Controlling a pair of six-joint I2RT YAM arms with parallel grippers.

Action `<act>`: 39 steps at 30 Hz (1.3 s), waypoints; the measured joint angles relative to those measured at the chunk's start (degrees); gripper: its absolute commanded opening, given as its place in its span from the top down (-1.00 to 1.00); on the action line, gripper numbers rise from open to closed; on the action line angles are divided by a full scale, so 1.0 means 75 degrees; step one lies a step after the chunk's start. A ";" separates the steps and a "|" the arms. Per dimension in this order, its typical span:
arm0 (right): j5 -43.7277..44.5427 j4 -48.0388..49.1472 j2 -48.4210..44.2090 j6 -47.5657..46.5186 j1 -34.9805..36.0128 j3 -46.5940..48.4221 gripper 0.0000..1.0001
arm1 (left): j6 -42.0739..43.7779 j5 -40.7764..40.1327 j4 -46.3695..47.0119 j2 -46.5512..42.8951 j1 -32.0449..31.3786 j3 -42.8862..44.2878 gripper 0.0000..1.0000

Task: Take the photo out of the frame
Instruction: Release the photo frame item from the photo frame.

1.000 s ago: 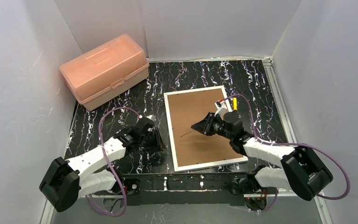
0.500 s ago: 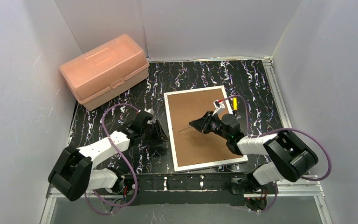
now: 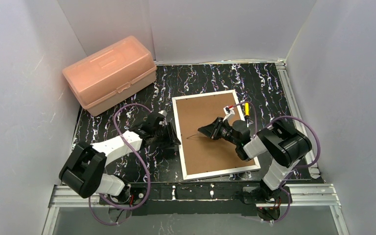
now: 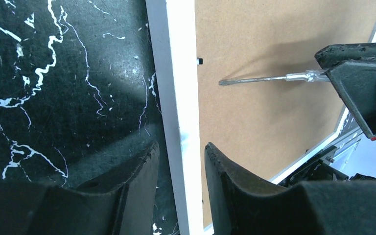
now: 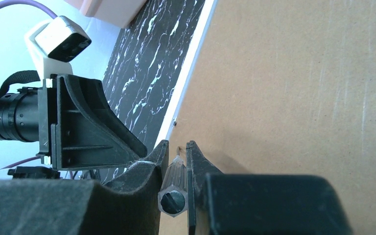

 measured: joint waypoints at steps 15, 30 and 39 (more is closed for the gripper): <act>-0.0254 0.0755 0.0825 0.0160 -0.0067 0.0306 0.97 | 0.0067 0.0204 0.0347 0.0883 0.0425 0.0385 0.41; -0.0306 0.1040 0.1390 0.0326 -0.0067 0.0734 0.97 | 0.0108 0.0551 0.0557 0.1291 0.0688 0.0580 0.55; -0.0364 0.1192 0.1504 0.0382 -0.0076 0.0755 0.97 | 0.0163 0.0801 0.0729 0.1597 0.0769 0.0755 0.62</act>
